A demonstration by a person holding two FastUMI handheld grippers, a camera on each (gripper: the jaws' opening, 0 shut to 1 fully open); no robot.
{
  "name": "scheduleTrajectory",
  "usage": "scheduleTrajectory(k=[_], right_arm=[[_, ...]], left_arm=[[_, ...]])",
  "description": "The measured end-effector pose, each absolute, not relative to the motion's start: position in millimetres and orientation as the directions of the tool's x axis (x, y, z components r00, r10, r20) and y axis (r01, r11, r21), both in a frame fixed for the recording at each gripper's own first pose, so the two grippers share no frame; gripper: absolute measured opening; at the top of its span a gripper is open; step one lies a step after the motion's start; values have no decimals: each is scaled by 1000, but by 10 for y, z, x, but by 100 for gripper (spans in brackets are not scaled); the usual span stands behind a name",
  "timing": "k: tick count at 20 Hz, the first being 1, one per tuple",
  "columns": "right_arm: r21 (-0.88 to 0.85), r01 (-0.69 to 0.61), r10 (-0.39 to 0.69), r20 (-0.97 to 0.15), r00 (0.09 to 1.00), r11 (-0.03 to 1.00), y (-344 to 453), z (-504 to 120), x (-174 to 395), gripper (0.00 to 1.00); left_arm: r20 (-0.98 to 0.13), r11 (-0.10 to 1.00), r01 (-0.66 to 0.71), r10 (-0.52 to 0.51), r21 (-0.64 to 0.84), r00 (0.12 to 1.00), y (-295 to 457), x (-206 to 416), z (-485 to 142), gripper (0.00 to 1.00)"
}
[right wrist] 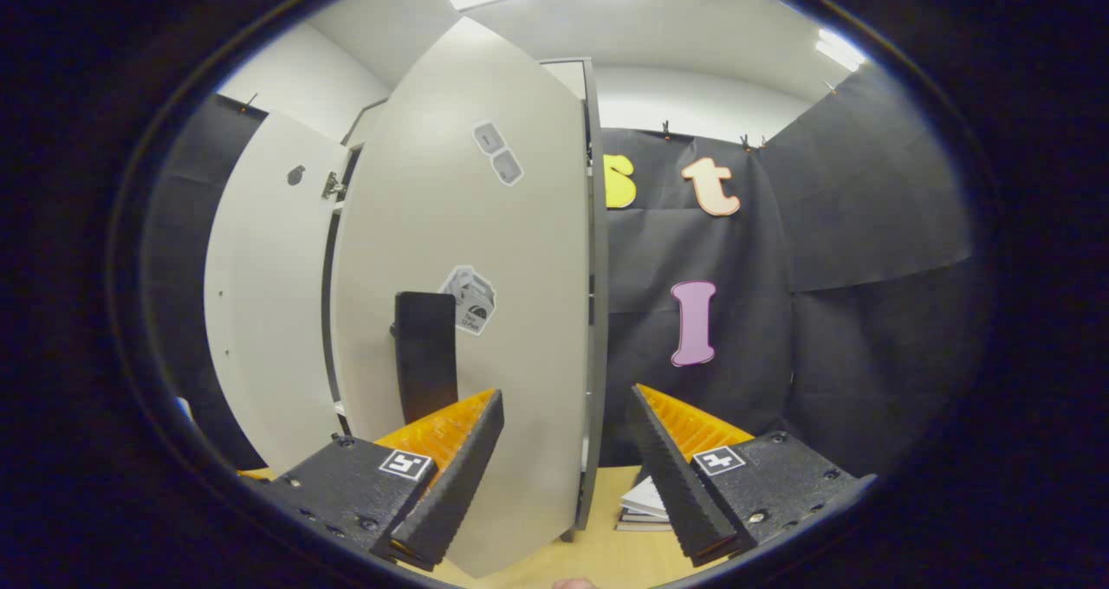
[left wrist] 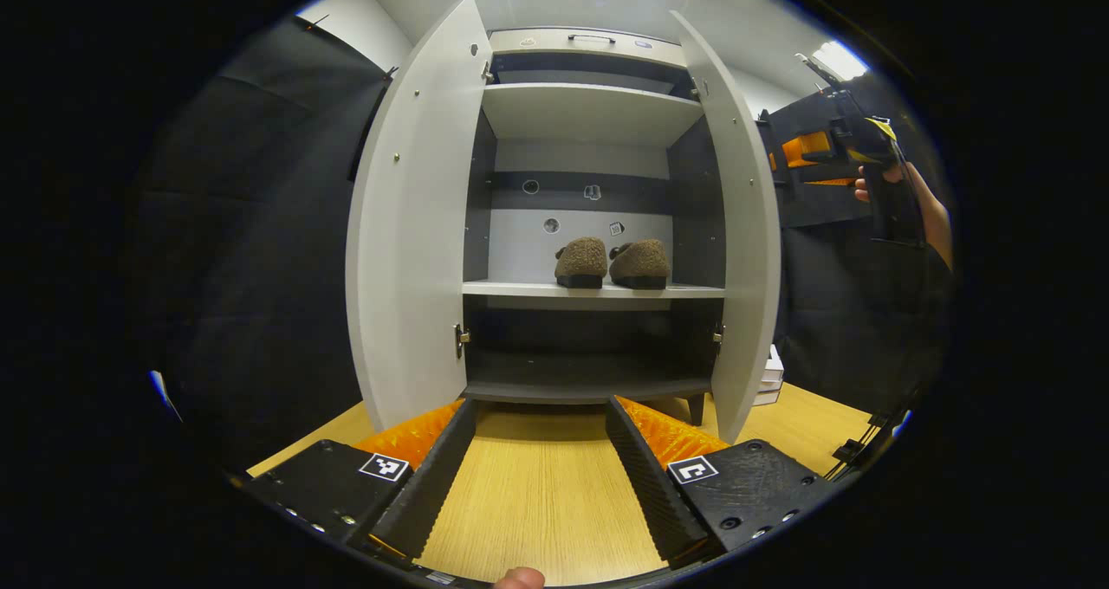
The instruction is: Grab one shoe with the right hand and put it into the shoe cabinet, grab the other shoe with the left hand and put it into the shoe cabinet; then close the right door with the right hand and the left door with the left hand.
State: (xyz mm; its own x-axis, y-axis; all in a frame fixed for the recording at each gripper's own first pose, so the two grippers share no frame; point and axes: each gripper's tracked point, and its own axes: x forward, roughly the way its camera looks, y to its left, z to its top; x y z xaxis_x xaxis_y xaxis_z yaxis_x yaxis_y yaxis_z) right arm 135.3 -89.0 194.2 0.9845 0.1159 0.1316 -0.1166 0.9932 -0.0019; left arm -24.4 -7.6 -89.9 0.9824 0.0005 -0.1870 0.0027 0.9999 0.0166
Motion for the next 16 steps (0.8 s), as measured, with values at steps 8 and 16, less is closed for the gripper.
scheduleTrajectory(k=[8,16], right_arm=[[-5,-181,180,158,971,983,-191,1936,1861,96],[-71,-56,70,212,975,996,-541,1585,987,98]], left_arm=[[-158,1000,-4,1,-20,987,-53,-307,-719,93],[-150,995,35,-48,-89,988,-120,-261,-506,93]])
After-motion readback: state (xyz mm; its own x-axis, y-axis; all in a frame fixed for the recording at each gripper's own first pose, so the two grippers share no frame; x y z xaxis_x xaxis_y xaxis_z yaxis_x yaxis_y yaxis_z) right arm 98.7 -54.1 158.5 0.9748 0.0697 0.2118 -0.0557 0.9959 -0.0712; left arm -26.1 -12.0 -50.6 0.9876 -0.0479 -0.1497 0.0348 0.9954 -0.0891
